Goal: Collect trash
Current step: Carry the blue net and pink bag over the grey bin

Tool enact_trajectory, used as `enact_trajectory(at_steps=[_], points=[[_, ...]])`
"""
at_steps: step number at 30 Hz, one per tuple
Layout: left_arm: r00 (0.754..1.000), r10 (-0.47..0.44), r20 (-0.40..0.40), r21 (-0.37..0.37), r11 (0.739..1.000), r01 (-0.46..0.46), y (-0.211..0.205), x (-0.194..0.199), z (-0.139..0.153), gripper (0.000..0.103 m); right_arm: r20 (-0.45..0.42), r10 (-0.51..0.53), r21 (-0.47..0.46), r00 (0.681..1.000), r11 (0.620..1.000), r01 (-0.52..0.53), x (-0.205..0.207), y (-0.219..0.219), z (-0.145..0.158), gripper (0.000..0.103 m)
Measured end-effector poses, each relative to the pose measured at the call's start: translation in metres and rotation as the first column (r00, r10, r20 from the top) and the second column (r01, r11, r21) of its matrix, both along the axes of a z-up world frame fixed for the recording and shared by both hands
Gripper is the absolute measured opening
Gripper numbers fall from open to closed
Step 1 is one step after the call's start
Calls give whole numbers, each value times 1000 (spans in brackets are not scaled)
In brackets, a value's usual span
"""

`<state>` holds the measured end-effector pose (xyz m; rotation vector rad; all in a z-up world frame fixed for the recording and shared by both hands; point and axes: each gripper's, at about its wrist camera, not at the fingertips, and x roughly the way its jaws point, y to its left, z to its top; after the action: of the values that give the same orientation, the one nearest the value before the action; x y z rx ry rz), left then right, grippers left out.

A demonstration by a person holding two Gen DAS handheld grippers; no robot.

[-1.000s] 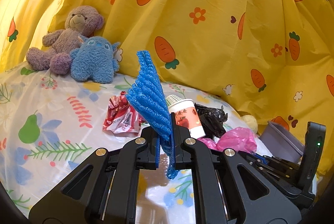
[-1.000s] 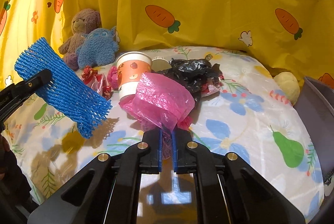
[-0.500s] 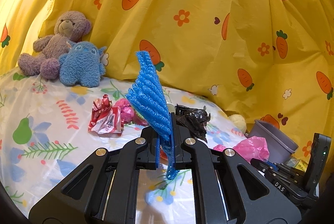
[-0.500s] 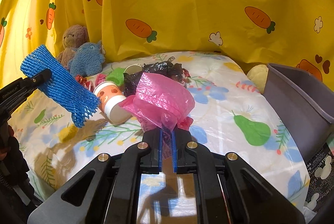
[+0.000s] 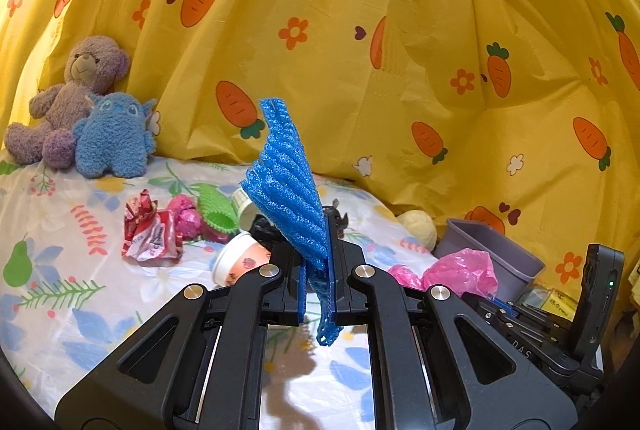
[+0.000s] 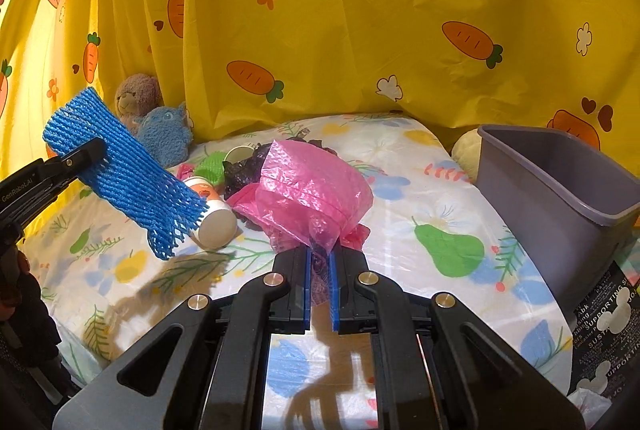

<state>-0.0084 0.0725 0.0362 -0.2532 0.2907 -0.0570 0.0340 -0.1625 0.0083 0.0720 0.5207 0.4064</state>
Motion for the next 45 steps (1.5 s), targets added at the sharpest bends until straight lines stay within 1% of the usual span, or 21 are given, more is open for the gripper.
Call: enact_trajectory(at_steps=[2,7,12,14,17,20,23,26,32,39,45], points=[[999,-39,-6,6,999,39,-12,5,3,7,8,-19,-2,1000,1000,19,-1,-8,3,8],[991,-131,2,50,990,130,-56,20,13,7,47,-84,-13,995,996,85,1,-31,15,8],[968,-252,4,65,966,252,-105,44,28,7,94,-191,-19,977,981,193,8,-65,33,8],[953,-302,7,63,951,301,-124,57,35,7,114,-246,-19,963,968,249,13,-81,39,8],[926,-376,27,67,925,373,-154,74,47,7,132,-336,-23,933,940,342,23,-109,48,8],[894,-445,51,78,894,441,-184,90,60,7,151,-424,-30,893,901,433,33,-135,54,8],[866,-497,50,72,867,494,-213,112,65,7,158,-485,-37,860,867,496,42,-155,54,8],[852,-524,23,69,851,521,-238,134,61,7,144,-526,-37,838,844,535,52,-171,52,8],[839,-543,-26,51,838,544,-266,168,44,7,125,-568,-46,814,816,576,64,-184,44,8],[817,-573,-63,47,816,576,-287,188,32,7,106,-585,-54,804,804,592,75,-191,38,8],[810,-579,-91,54,810,584,-296,199,22,7,91,-586,-56,805,804,592,83,-194,32,8]])
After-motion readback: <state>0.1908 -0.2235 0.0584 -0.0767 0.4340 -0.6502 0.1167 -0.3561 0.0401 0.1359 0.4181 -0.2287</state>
